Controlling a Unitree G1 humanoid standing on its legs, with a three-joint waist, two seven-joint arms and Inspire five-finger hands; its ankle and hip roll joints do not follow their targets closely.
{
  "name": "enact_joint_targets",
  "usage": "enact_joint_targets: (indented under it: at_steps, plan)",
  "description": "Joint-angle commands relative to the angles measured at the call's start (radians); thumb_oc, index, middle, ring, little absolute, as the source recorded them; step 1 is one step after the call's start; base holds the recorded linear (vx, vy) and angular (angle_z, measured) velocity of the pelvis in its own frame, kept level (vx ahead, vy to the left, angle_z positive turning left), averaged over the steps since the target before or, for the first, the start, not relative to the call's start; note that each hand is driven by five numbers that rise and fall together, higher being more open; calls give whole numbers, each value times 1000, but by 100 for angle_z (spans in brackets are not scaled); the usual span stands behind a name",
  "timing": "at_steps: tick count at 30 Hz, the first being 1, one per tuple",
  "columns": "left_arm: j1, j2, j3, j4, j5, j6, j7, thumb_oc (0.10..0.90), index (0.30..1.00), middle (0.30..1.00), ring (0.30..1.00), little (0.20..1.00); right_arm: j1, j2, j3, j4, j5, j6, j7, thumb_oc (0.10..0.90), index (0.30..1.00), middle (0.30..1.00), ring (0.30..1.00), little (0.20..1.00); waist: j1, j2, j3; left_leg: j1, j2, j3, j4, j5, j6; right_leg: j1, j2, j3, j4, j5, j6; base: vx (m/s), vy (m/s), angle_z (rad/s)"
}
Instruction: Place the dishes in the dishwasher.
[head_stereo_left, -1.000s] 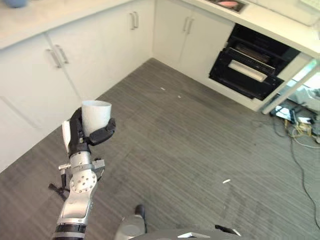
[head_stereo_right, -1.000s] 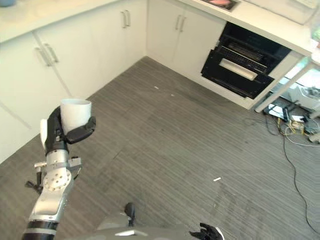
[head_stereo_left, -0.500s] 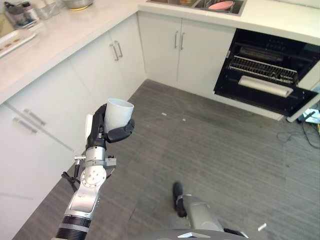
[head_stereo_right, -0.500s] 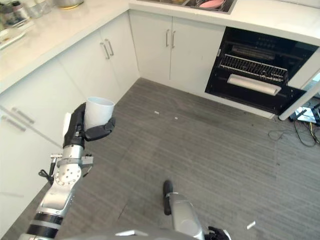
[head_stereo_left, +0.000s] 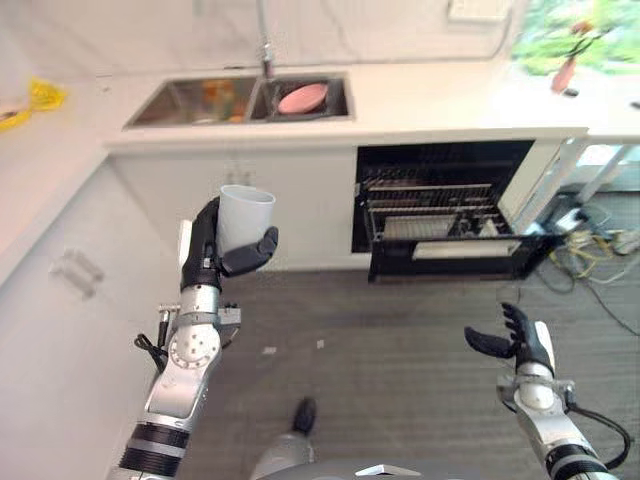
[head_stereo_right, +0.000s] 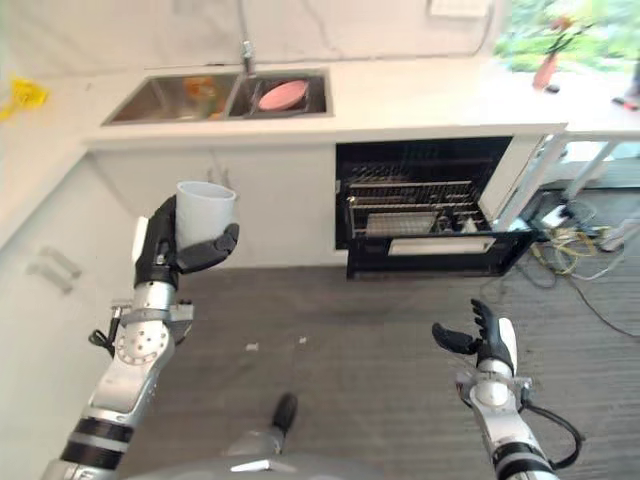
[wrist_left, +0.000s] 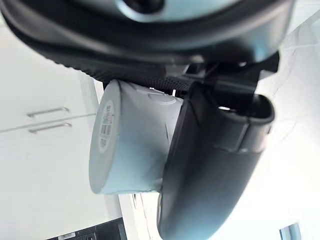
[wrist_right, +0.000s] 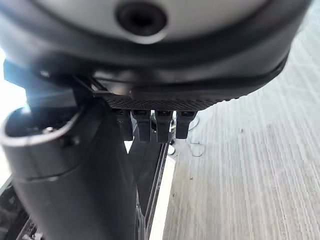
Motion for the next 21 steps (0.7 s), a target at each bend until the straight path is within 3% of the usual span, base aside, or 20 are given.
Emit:
enact_joint_targets:
  at_steps: [1, 3, 5, 6, 7, 8, 10, 11, 12, 15, 19, 21]
  plan:
    - [-60, 48, 64, -167, 33, -85, -15, 400, 300, 300, 300, 300, -41, -37, -97, -114, -61, -70, -83, 800, 900, 900, 900, 900, -27, -10, -18, 73, 106, 70, -54, -105, -82, -199, -35, -15, -153, 207, 24, 87, 318, -69]
    - [-65, 64, 64, -174, 45, -83, -29, 400, 300, 300, 300, 300, -17, -41, -150, -209, -106, -71, -93, 800, 900, 900, 900, 900, -63, -13, -10, 97, 93, 113, -58, -110, -67, -247, -38, 15, -77, 304, 56, 102, 291, -72]
    - [-76, 76, 55, -170, 55, -81, -29, 400, 300, 300, 300, 300, -8, -39, -181, -358, -178, -63, -103, 800, 900, 900, 900, 900, -74, 2, 10, 134, 93, 153, -62, -142, -34, -315, -16, -3, 35, 327, 52, 49, 346, -75]
    - [-82, 81, 56, -174, 59, -77, -28, 400, 300, 300, 300, 300, -21, -47, -182, -444, -216, -63, -94, 800, 900, 900, 900, 900, -77, 11, 27, 141, 92, 175, -56, -138, -22, -353, -8, -54, 80, 342, 54, -42, 269, -66]
    - [-83, 81, 55, -173, 59, -77, -28, 400, 300, 300, 300, 300, -19, -45, -184, -449, -217, -59, -93, 800, 900, 900, 900, 900, -74, 12, 23, 141, 94, 178, -59, -140, -22, -356, -6, -53, 82, 339, 52, -58, 377, -74]
    - [-81, 81, 65, -190, 65, -75, -28, 400, 300, 300, 300, 300, -26, -46, -184, -503, -256, -69, -96, 800, 900, 900, 900, 900, -75, 27, 27, 157, 82, 212, -68, -152, -5, -389, -1, -164, 122, 302, 41, 27, 353, -96]
    - [-75, 75, 66, -198, 66, -73, -34, 400, 300, 300, 300, 300, -31, -50, -178, -545, -275, -72, -83, 800, 900, 900, 900, 900, -79, 27, 21, 165, 71, 228, -71, -156, 1, -397, 22, -203, 112, 277, 34, 38, 310, -66]
    - [-62, 66, 68, -212, 65, -78, -43, 400, 300, 300, 300, 300, -25, -49, -169, -584, -279, -88, -65, 800, 900, 900, 900, 900, -87, 25, 14, 181, 53, 249, -74, -164, 9, -405, 86, -205, 76, 229, 21, 79, 198, -43]
    - [-62, 61, 67, -215, 65, -77, -46, 400, 300, 300, 300, 300, -26, -50, -173, -610, -276, -100, -60, 800, 900, 900, 900, 900, -88, 19, 10, 190, 39, 260, -74, -178, 13, -408, 107, -227, 40, 199, 8, 64, 214, -44]
    - [-73, 48, 43, -206, 56, -73, -55, 400, 300, 300, 300, 300, -33, -31, -148, -667, -183, -141, -14, 800, 900, 900, 900, 900, -86, 4, -3, 193, 19, 301, -74, -181, 12, -373, 69, -339, -122, 215, -29, 44, 48, -15]
    - [-74, 39, 35, -197, 65, -76, -59, 400, 300, 300, 300, 300, -22, -39, -140, -703, -154, -151, 26, 800, 900, 900, 900, 900, -89, 1, -4, 206, 19, 313, -74, -187, 8, -347, 65, -345, -142, 213, -27, 39, -14, -3]
    - [-91, 34, 21, -173, 74, -81, -57, 400, 300, 300, 300, 300, -33, -32, -124, -707, -50, -168, 63, 800, 900, 900, 900, 900, -89, -3, -11, 222, 24, 331, -67, -202, -1, -320, 60, -345, -165, 214, -37, 122, -87, 10]
